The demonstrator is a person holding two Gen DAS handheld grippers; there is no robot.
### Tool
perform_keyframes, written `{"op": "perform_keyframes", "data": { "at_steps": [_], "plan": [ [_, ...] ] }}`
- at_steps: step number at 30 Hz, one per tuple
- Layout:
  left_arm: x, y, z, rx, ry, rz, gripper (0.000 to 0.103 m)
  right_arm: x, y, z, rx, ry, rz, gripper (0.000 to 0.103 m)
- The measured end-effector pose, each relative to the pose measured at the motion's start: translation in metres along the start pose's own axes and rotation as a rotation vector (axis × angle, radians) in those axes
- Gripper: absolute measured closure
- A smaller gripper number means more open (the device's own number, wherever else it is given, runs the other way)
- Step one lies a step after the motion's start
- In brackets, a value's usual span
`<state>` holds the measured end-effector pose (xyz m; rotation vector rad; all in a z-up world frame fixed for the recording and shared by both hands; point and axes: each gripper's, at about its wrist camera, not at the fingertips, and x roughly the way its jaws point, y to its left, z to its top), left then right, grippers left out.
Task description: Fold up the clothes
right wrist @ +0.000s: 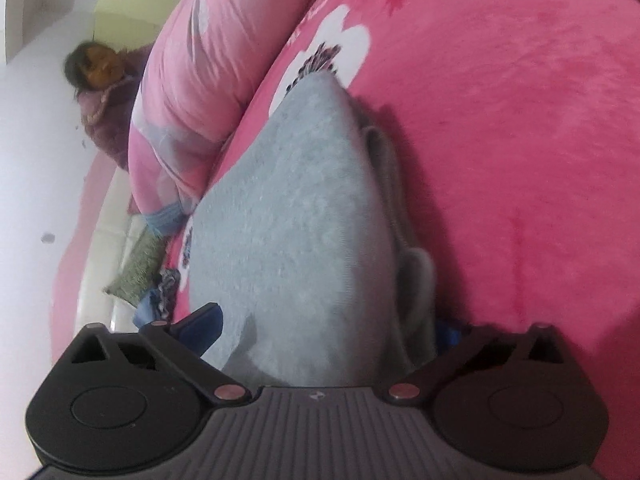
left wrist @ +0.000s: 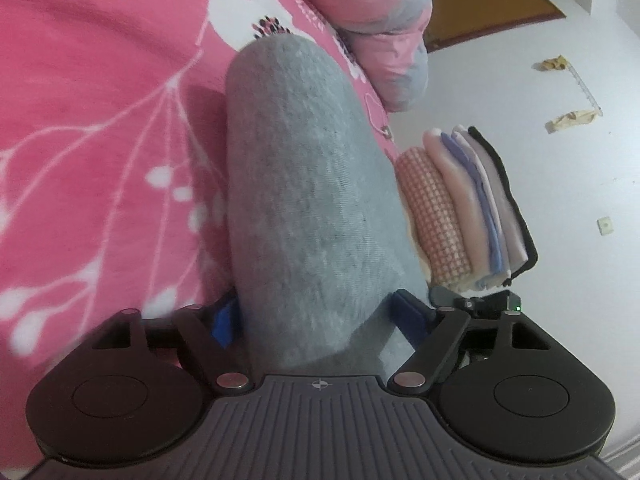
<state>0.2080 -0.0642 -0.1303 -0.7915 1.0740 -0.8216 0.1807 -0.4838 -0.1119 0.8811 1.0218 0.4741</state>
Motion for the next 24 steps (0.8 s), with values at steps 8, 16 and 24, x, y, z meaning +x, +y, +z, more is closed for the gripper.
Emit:
{"op": "perform_keyframes", "data": {
  "at_steps": [8, 16, 24],
  "plan": [
    [-0.012, -0.008, -0.004, 0.024, 0.061, -0.051, 0.027, 0.004, 0.021, -0.019, 0.016, -0.002, 0.047, 0.019],
    [-0.064, -0.024, -0.025, 0.125, 0.092, -0.029, 0.03, 0.007, 0.053, -0.06, 0.007, 0.015, 0.09, 0.022],
    [-0.134, -0.016, -0.084, 0.265, 0.013, 0.202, 0.029, -0.021, 0.046, -0.121, -0.048, -0.051, -0.045, 0.024]
  ]
}}
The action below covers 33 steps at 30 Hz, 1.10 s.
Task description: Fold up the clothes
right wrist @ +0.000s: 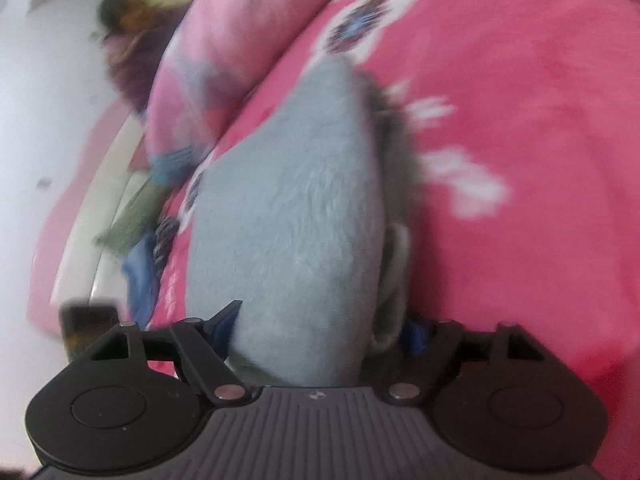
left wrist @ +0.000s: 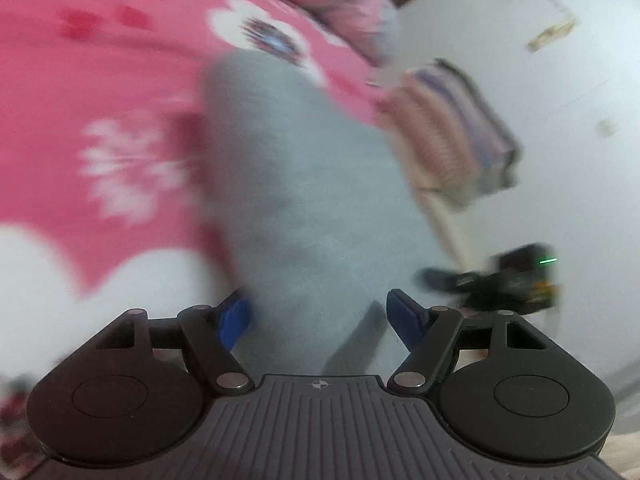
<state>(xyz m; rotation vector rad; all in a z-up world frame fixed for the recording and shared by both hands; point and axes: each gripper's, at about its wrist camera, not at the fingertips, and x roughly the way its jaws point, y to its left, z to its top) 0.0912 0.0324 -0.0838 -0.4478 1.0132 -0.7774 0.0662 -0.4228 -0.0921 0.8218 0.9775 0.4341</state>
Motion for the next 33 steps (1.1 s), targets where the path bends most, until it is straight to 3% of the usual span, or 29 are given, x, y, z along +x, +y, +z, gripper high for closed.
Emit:
{"op": "perform_keyframes", "data": {
  "at_steps": [2, 5, 7, 8, 10, 13, 14, 15, 16, 18, 20, 22, 25, 28, 30, 33],
  "plan": [
    [-0.022, -0.001, -0.005, -0.013, -0.07, 0.031, 0.03, -0.029, -0.007, 0.002, 0.076, -0.079, 0.0, 0.023],
    [-0.055, -0.029, -0.007, 0.105, -0.254, 0.115, 0.03, -0.076, 0.023, 0.001, -0.005, -0.252, -0.037, 0.028],
    [-0.056, -0.059, -0.005, 0.216, -0.33, 0.126, 0.034, -0.085, 0.064, -0.012, -0.163, -0.36, -0.093, 0.045],
    [-0.054, -0.074, -0.005, 0.273, -0.361, 0.122, 0.038, -0.089, 0.085, -0.019, -0.244, -0.413, -0.122, 0.049],
    [-0.045, -0.099, -0.008, 0.371, -0.392, 0.117, 0.05, -0.082, 0.116, -0.043, -0.412, -0.498, -0.195, 0.072],
    [-0.006, -0.115, -0.024, 0.505, -0.319, 0.21, 0.052, -0.055, 0.113, -0.067, -0.454, -0.469, -0.235, 0.08],
    [0.009, -0.106, -0.031, 0.511, -0.265, 0.254, 0.053, -0.037, 0.102, -0.072, -0.454, -0.422, -0.296, 0.082],
    [0.024, -0.097, -0.038, 0.512, -0.207, 0.299, 0.053, -0.018, 0.09, -0.077, -0.454, -0.374, -0.358, 0.091],
    [0.029, -0.086, -0.043, 0.487, -0.2, 0.3, 0.053, 0.0, 0.078, -0.081, -0.452, -0.326, -0.42, 0.094],
    [0.029, -0.074, -0.05, 0.461, -0.215, 0.295, 0.052, 0.0, 0.074, -0.084, -0.433, -0.356, -0.42, 0.096],
    [0.021, -0.078, -0.045, 0.462, -0.231, 0.309, 0.049, -0.015, 0.096, -0.074, -0.385, -0.35, -0.442, 0.097],
    [0.015, -0.078, -0.042, 0.475, -0.253, 0.318, 0.046, -0.032, 0.125, -0.076, -0.471, -0.413, -0.39, 0.097],
    [0.02, -0.073, -0.045, 0.447, -0.254, 0.33, 0.042, -0.031, 0.143, -0.079, -0.572, -0.463, -0.42, 0.097],
    [0.013, -0.067, -0.051, 0.397, -0.251, 0.296, 0.041, 0.006, 0.119, -0.079, -0.535, -0.319, -0.51, 0.097],
    [0.008, -0.07, -0.054, 0.406, -0.278, 0.32, 0.036, 0.016, 0.114, -0.076, -0.514, -0.261, -0.548, 0.096],
    [0.003, -0.066, -0.061, 0.397, -0.311, 0.342, 0.031, 0.003, 0.171, -0.067, -0.577, -0.301, -0.452, 0.095]
  ]
}}
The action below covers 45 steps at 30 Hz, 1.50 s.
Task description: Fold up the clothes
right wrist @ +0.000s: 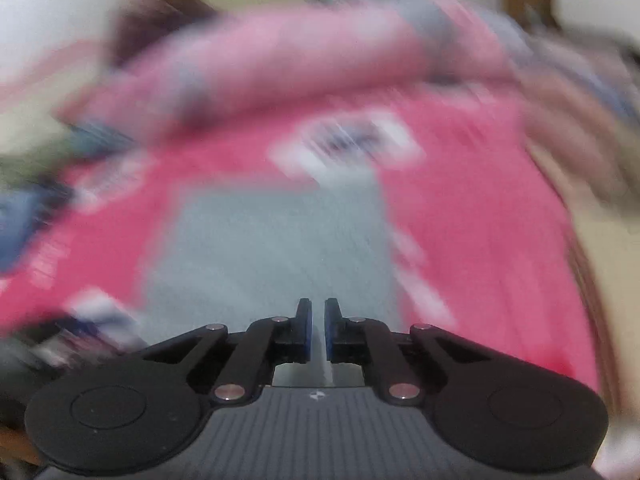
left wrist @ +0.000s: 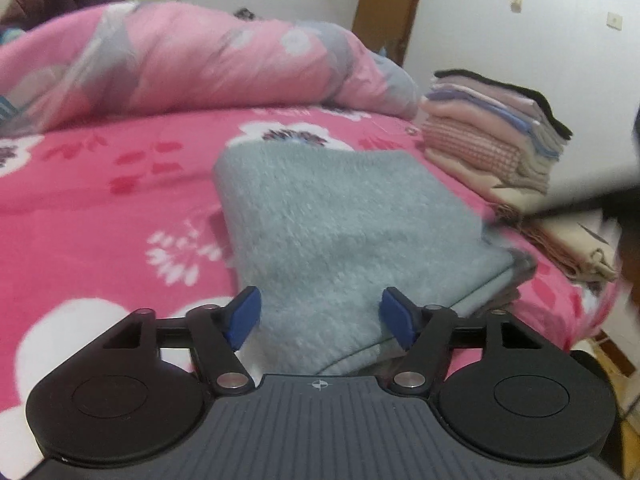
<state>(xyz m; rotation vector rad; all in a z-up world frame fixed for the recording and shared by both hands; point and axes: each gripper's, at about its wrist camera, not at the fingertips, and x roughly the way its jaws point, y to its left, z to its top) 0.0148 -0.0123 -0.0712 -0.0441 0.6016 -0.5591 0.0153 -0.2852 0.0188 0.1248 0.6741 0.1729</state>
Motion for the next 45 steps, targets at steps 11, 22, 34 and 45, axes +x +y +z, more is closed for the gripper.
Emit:
{"op": "perform_keyframes", "data": {
  "at_steps": [11, 22, 34, 45],
  "plan": [
    [0.001, 0.024, -0.029, -0.165, -0.032, -0.104, 0.03, 0.079, 0.07, 0.005, -0.169, 0.25, 0.004, 0.095],
    [0.005, 0.037, -0.045, -0.16, -0.095, -0.189, 0.03, 0.141, 0.123, -0.002, -0.243, 0.257, 0.092, 0.098],
    [0.005, 0.047, -0.047, -0.21, -0.104, -0.255, 0.03, 0.2, 0.122, 0.028, -0.138, 0.235, 0.051, 0.099],
    [-0.037, 0.05, -0.02, -0.19, -0.23, -0.218, 0.027, 0.057, 0.066, 0.042, -0.086, -0.046, -0.092, 0.097]
  ]
}}
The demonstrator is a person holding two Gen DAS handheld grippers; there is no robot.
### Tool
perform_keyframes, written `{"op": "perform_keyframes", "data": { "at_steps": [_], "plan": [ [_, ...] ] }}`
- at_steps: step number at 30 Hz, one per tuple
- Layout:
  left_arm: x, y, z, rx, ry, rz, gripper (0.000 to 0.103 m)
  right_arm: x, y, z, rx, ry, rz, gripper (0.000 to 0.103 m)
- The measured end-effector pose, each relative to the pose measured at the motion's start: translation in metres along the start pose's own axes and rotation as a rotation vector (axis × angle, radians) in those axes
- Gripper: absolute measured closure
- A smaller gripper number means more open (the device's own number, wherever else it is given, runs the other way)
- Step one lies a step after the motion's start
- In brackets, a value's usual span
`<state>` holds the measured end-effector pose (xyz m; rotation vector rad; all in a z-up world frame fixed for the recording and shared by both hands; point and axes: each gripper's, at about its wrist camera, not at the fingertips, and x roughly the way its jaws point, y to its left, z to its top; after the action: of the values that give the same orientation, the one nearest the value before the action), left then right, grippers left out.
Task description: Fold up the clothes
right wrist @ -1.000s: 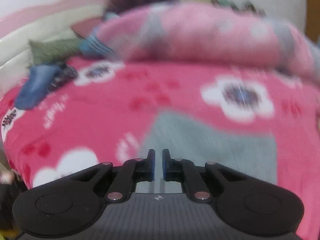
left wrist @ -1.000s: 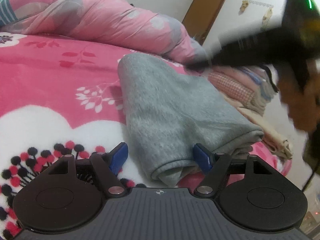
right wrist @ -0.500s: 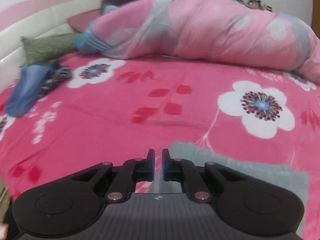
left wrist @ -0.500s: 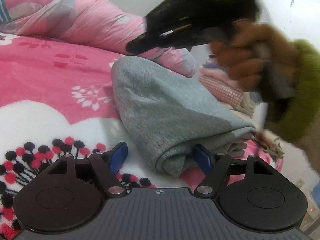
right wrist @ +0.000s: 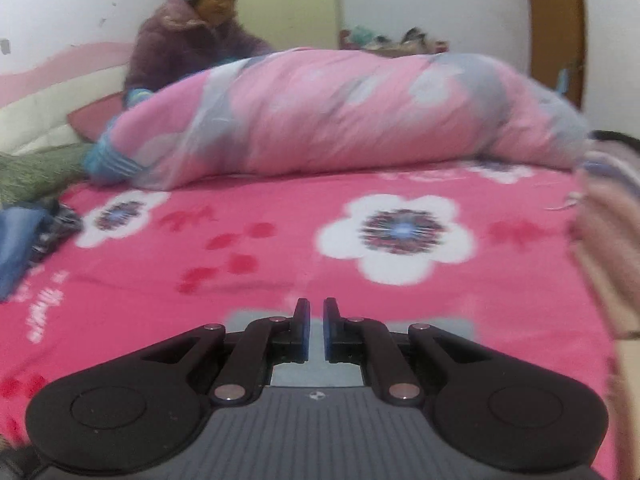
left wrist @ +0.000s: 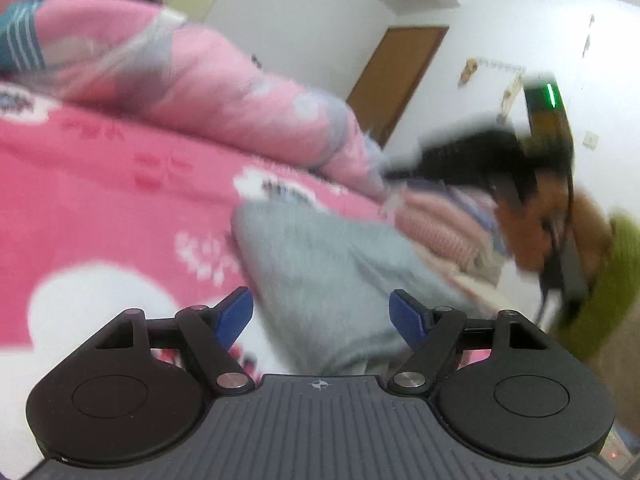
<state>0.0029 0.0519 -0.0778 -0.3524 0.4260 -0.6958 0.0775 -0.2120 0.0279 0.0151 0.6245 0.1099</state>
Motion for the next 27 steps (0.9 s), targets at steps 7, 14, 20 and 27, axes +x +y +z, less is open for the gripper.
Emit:
{"op": "perform_keyframes", "data": {
  "at_steps": [7, 14, 20, 27],
  "plan": [
    [0.064, -0.036, 0.018, 0.18, 0.145, -0.024, 0.025, 0.031, -0.02, -0.081, -0.068, 0.09, -0.098, 0.096],
    [0.086, -0.038, -0.006, 0.276, 0.253, 0.085, 0.024, -0.001, -0.029, -0.046, -0.091, -0.056, -0.055, 0.096],
    [0.09, -0.047, -0.006, 0.314, 0.266, 0.114, 0.023, 0.076, -0.076, -0.044, -0.123, 0.09, 0.046, 0.097],
    [0.091, -0.05, -0.007, 0.329, 0.277, 0.134, 0.02, 0.073, -0.085, -0.011, -0.123, 0.046, 0.092, 0.096]
  ]
}}
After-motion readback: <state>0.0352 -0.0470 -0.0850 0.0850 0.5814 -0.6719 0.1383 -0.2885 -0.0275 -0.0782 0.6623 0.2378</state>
